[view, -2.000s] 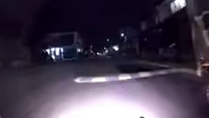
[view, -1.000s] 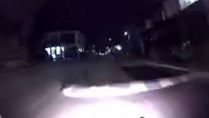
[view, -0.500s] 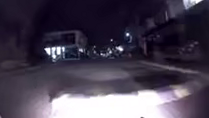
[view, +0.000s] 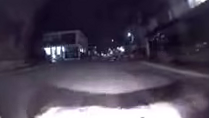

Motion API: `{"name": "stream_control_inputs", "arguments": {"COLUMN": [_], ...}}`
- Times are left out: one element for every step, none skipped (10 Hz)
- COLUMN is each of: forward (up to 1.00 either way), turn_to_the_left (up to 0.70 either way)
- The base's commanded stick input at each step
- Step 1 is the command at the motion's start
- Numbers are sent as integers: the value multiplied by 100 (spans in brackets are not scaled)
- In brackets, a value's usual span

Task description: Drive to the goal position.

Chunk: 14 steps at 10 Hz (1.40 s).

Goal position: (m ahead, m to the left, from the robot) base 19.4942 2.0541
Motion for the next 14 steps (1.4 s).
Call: {"name": "stream_control_inputs", "arguments": {"forward": [85, 85, 85, 85, 85, 85, 85, 85, 85, 85, 85, 85, 85, 85], "turn_to_the_left": [-34, -34, -34, -34, -28, -5, 0, 0, 0, 0, 0, 0, 0, 0]}}
